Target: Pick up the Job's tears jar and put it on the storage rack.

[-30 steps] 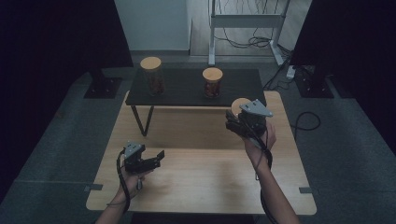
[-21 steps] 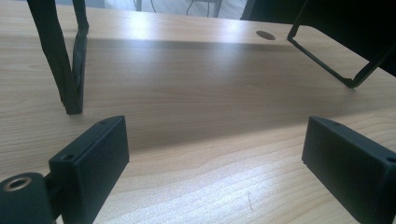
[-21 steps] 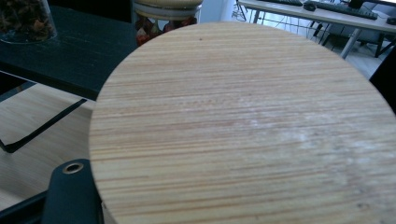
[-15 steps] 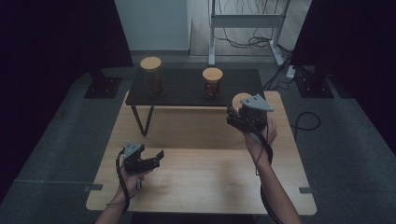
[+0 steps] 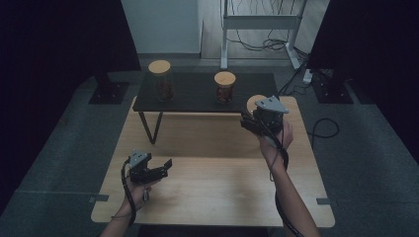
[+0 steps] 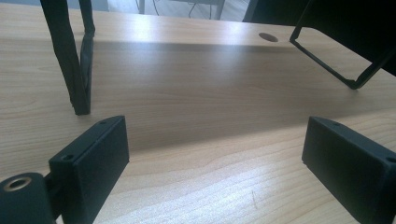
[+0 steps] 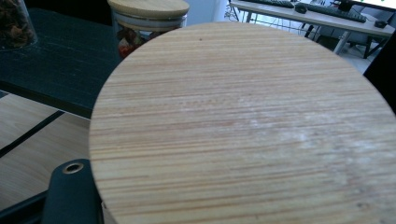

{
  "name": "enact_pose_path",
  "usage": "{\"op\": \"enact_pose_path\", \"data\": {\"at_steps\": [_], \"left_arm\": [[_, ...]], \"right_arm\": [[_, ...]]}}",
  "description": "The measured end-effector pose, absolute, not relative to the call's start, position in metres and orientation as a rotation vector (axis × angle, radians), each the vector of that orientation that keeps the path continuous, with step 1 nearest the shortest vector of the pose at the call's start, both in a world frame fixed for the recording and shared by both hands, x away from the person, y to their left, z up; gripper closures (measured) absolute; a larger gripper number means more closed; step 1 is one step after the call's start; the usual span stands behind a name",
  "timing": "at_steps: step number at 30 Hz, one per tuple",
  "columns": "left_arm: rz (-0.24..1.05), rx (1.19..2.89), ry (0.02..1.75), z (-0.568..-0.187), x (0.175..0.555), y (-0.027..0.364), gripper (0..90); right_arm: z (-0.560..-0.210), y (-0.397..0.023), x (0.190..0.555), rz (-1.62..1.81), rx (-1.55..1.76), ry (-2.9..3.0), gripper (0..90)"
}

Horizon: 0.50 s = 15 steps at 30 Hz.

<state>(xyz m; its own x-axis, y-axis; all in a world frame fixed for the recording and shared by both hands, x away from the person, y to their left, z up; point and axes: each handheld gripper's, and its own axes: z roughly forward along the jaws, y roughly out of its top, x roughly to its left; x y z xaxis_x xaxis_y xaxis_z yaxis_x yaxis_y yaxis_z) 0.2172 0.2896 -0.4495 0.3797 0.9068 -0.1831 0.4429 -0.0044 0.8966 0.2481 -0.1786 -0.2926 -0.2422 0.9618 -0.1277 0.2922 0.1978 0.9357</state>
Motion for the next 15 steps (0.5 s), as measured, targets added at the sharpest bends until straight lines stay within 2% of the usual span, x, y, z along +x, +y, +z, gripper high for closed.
{"op": "enact_pose_path", "data": {"at_steps": [15], "left_arm": [[0.572,1.620,1.237,-0.4503,0.2183,0.2920,6.9]], "right_arm": [[-0.2862,-0.1758,0.2571,1.067,1.190,1.680,25.1]]}}
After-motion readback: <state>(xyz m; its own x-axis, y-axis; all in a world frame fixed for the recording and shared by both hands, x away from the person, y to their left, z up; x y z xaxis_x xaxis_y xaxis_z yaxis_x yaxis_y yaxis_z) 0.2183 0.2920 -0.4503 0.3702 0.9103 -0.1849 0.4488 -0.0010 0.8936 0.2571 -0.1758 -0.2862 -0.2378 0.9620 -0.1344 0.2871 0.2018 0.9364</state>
